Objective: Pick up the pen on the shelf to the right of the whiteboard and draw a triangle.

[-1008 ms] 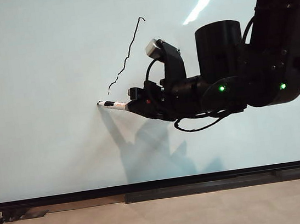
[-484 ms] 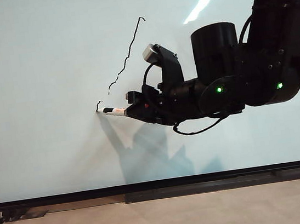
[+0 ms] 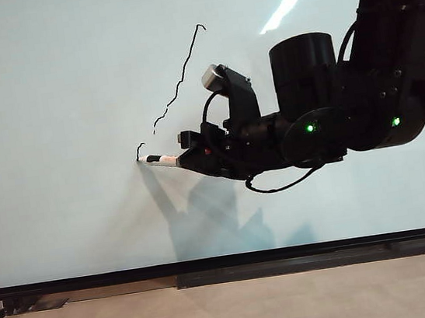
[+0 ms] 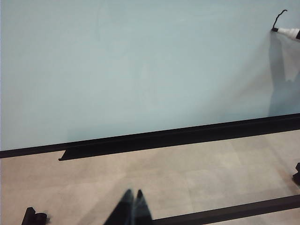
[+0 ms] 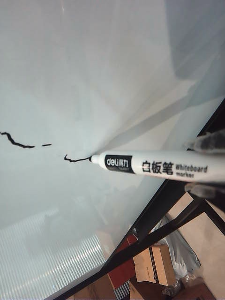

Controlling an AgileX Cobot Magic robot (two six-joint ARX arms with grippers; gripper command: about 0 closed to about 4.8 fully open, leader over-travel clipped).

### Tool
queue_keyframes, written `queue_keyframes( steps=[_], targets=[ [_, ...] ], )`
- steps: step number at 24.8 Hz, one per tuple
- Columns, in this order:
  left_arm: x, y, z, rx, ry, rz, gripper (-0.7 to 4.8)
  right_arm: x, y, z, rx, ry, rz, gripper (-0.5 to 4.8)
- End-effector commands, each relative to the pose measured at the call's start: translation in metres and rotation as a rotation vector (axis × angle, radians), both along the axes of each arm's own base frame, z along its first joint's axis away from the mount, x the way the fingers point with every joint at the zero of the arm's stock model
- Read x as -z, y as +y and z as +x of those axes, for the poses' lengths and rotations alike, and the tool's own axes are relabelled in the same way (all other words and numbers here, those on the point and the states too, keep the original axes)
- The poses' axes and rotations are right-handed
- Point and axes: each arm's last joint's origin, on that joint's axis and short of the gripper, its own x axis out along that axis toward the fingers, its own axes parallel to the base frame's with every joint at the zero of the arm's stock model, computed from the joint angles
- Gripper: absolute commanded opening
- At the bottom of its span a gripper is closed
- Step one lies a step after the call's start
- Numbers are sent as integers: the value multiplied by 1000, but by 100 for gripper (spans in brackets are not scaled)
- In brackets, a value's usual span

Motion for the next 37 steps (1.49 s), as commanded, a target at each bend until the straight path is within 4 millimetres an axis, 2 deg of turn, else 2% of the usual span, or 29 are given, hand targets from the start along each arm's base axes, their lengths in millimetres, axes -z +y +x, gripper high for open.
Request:
queue_keyframes(
  steps=[1, 21, 37],
  targets=[
    [-1, 0, 0, 4, -1, 0, -5, -3, 2, 0, 6, -8, 10, -6],
    [-1, 0, 0, 4, -1, 0, -5, 0, -3, -4, 90, -21, 11, -6],
    [-1, 0, 0, 4, -1, 0, -5, -1, -15, 3, 103, -25, 19, -6]
  ],
)
